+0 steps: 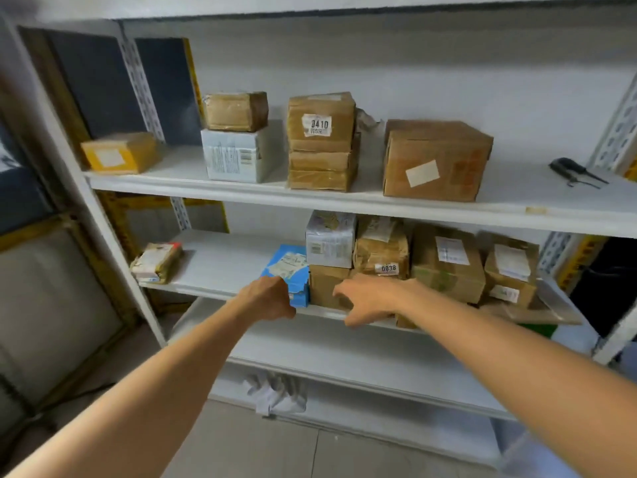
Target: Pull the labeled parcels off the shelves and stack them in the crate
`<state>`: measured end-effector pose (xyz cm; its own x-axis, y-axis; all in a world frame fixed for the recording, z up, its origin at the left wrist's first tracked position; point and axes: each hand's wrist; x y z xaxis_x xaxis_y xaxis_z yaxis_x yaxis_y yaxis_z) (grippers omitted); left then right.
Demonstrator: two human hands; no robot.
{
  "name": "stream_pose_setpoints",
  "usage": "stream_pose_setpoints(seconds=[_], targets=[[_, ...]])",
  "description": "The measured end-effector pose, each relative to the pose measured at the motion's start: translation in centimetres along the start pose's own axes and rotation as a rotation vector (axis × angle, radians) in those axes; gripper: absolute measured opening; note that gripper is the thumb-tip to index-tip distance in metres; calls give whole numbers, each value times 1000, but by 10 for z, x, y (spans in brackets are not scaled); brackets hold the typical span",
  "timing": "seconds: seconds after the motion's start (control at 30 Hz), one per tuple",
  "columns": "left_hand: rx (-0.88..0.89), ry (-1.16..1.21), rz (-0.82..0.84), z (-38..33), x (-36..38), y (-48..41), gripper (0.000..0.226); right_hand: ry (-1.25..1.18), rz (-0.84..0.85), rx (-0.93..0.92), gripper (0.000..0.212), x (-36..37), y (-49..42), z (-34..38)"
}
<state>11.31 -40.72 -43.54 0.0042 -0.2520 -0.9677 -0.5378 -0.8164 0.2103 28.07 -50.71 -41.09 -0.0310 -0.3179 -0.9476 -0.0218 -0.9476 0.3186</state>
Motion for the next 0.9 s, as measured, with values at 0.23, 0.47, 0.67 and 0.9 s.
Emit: stream_pose_setpoints(seconds=[0.23,0.47,0.67,0.9], targets=[[-15,67,35,70,4,-54,41,-24,10,37,47,14,-82,21],[-25,105,129,120,38,-116,39,-201,-5,174,40,59,-161,24],[-46,154,123,134,39,-179,40,-277,-67,193,49,66,-237,4],[-95,181,108,141,39,-236,42,-328,-62,253,30,84,-289,-11]])
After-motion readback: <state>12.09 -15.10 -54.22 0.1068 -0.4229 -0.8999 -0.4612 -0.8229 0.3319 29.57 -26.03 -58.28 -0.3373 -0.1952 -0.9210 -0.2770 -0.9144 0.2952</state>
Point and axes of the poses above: each hand's wrist, its own y-axis away from the middle knuckle, its own x-axis out of the palm, z = x × y, and after that the axes turned 1 degree about -z, right-handed
